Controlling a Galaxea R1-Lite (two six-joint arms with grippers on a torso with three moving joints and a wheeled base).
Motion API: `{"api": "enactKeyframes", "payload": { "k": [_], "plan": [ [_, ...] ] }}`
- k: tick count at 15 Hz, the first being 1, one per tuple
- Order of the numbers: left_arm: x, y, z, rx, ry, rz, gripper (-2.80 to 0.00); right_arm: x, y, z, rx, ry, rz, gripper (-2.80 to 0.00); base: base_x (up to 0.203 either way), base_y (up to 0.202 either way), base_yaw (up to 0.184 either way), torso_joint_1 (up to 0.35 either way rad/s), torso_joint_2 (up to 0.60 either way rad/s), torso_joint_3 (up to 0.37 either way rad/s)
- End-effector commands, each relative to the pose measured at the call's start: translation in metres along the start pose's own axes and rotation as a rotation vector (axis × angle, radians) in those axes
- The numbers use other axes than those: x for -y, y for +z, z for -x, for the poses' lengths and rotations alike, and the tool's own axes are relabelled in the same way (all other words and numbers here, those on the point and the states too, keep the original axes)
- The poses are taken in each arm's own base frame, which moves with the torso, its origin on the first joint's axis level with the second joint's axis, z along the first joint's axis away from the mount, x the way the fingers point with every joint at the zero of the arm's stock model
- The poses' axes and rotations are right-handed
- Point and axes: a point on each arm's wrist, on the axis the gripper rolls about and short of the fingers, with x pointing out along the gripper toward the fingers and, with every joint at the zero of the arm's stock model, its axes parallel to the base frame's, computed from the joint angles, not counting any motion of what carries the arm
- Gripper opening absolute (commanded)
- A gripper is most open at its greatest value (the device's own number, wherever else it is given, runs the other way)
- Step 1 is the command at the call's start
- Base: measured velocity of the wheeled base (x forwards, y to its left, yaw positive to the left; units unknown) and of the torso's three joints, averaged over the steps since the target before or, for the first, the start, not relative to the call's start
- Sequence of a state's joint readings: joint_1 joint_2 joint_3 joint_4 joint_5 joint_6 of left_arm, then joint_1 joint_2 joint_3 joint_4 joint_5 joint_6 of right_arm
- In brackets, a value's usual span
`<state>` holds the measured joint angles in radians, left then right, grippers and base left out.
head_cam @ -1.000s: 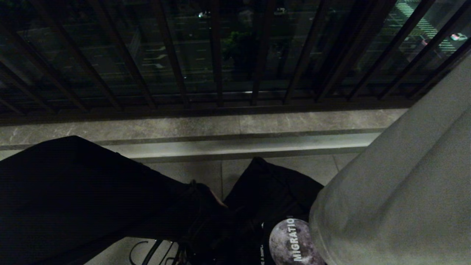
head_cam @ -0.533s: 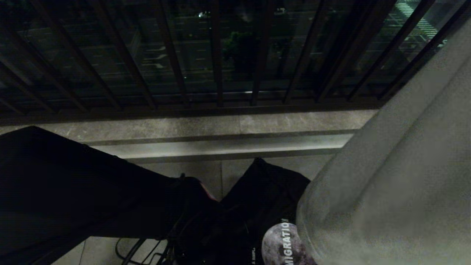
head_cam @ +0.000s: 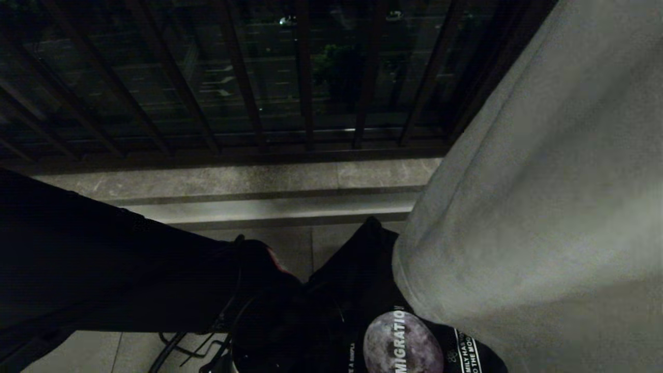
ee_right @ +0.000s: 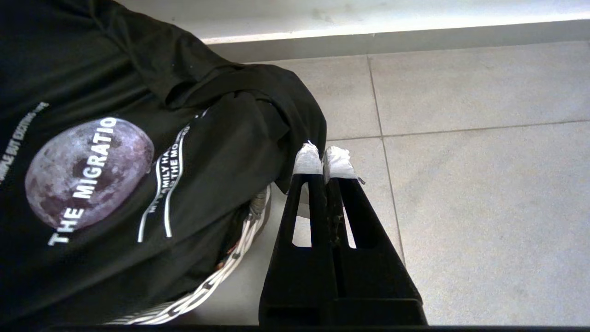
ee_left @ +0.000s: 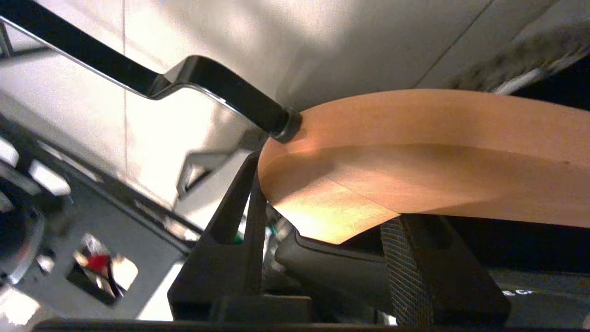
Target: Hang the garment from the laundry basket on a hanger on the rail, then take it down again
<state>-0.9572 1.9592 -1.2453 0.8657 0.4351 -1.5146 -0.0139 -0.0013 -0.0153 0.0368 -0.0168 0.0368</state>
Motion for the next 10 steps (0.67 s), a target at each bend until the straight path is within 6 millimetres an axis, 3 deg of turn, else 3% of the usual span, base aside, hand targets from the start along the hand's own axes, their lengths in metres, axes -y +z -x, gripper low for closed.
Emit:
{"api": "enactKeyframes", "payload": {
  "k": [1,10],
  "plan": [
    [-0.003,0.004,0.003,0.015,-0.005,0.01,-2.8,0.0,0.0,0.0,0.0,0.0,0.0,-2.8,0.0,0.0,0.0,0.0,0.0,0.0],
    [-0.011,0.031,0.009,0.072,-0.02,-0.064,-2.8,0.0,0.0,0.0,0.0,0.0,0.0,-2.8,0.0,0.0,0.0,0.0,0.0,0.0]
  ]
}}
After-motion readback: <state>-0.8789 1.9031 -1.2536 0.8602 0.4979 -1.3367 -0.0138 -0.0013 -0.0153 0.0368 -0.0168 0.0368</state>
